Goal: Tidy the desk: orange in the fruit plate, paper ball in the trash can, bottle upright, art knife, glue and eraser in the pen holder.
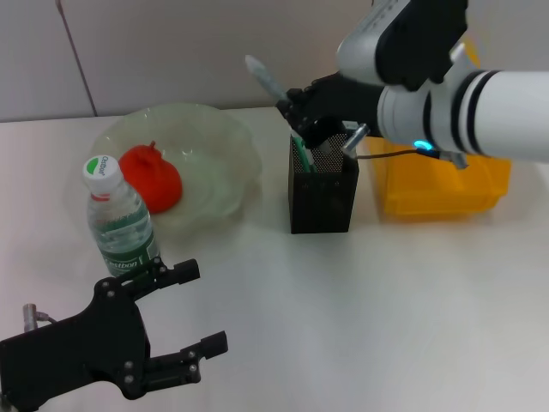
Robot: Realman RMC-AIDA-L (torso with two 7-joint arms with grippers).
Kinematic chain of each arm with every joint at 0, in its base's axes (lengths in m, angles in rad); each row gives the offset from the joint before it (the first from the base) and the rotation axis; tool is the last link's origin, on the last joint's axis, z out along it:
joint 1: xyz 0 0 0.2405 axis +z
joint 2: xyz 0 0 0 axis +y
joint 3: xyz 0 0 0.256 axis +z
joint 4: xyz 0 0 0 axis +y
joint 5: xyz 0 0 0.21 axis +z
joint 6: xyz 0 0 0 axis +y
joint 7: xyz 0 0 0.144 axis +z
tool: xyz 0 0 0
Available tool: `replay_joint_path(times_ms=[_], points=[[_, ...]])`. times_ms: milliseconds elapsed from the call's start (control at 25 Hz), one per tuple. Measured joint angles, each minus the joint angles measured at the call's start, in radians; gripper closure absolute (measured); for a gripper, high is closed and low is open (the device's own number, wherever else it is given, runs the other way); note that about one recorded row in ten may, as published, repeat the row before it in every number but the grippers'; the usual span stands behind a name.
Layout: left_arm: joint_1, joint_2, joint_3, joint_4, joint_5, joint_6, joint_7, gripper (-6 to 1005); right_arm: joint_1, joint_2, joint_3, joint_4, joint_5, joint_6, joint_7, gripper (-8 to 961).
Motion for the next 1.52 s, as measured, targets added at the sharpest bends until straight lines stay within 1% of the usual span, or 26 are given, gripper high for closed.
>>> replay_joint_path(times_ms=[200,600,1080,1320,1520], points=[[0.000,0.000,0.001,0.000,0.000,0.000,0.000,140,0.009,0.000,-0.015,-0.062,0.000,0.061,-0.008,819],[-0.002,0.000,-0.001,-0.001,0.000,-0.001,-0.001,140,0.013,0.001,-0.020,-0.139,0.000,0.105,-0.007,791],[-0.009,0.000,-0.002,-0.016,0.000,-0.001,0.001,140,0.009,0.002,-0.019,-0.167,0.000,0.145,0.011,758],[-0.014,0.000,-0.002,-0.027,0.000,-0.001,0.007,140,0.007,0.001,-0.020,-0.170,0.030,0.148,0.012,742],[-0.014,0.000,-0.002,-0.027,0.000,-0.001,0.007,140,0.007,0.000,-0.022,-0.164,0.055,0.147,0.007,531]])
